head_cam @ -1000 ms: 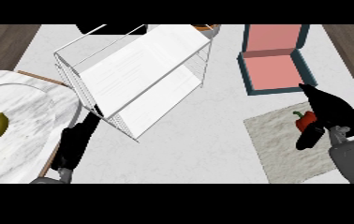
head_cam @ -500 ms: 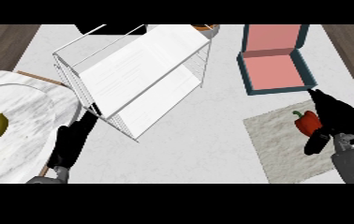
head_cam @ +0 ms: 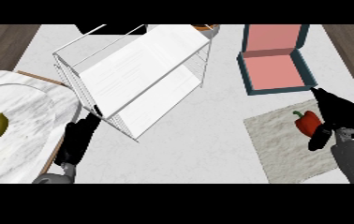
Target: Pick the bell pepper from the placemat and place it in the tiered shelf
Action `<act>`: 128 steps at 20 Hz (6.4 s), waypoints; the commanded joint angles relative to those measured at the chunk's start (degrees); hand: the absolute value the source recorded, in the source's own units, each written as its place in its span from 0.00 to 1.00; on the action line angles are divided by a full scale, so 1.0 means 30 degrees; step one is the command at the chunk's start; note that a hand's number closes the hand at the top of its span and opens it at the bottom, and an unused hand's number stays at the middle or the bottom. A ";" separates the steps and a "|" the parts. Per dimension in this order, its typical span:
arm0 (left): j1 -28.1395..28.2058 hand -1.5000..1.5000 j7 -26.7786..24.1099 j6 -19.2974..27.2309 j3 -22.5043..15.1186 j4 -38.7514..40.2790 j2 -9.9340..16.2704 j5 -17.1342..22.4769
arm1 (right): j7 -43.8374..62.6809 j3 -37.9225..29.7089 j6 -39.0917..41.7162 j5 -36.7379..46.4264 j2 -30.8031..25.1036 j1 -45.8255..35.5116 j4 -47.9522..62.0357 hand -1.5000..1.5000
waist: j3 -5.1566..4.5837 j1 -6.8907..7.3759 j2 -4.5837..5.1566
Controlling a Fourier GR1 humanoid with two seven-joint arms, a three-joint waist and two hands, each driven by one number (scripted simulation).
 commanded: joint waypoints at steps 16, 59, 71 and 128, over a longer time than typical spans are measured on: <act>-0.0067 0.50 0.0186 -0.0972 0.1415 -0.0016 -0.1111 -0.1260 | -0.4314 -0.0795 -0.1429 0.3119 0.2119 -0.2911 0.5671 1.00 | 0.0001 0.0070 0.0017; -0.0109 0.50 -0.0225 -0.2237 0.2728 0.0277 -0.1025 -0.1577 | 0.0249 -0.1562 0.2378 -0.2316 0.8407 -1.1296 -0.9278 1.00 | -0.0017 0.0145 0.0008; -0.0775 0.50 0.0366 -0.2100 0.2459 0.0142 -0.1690 -0.1840 | -0.3432 -0.2181 -0.2750 -0.0040 0.9423 -1.8135 0.3877 1.00 | -0.0023 0.0550 0.0168; -0.0477 0.50 0.0691 -0.2465 0.2556 -0.0434 -0.2060 -0.2276 | -1.2560 -1.0856 -0.2759 -1.5594 -0.0228 -1.5682 1.4243 0.00 | 0.0007 0.0283 0.0129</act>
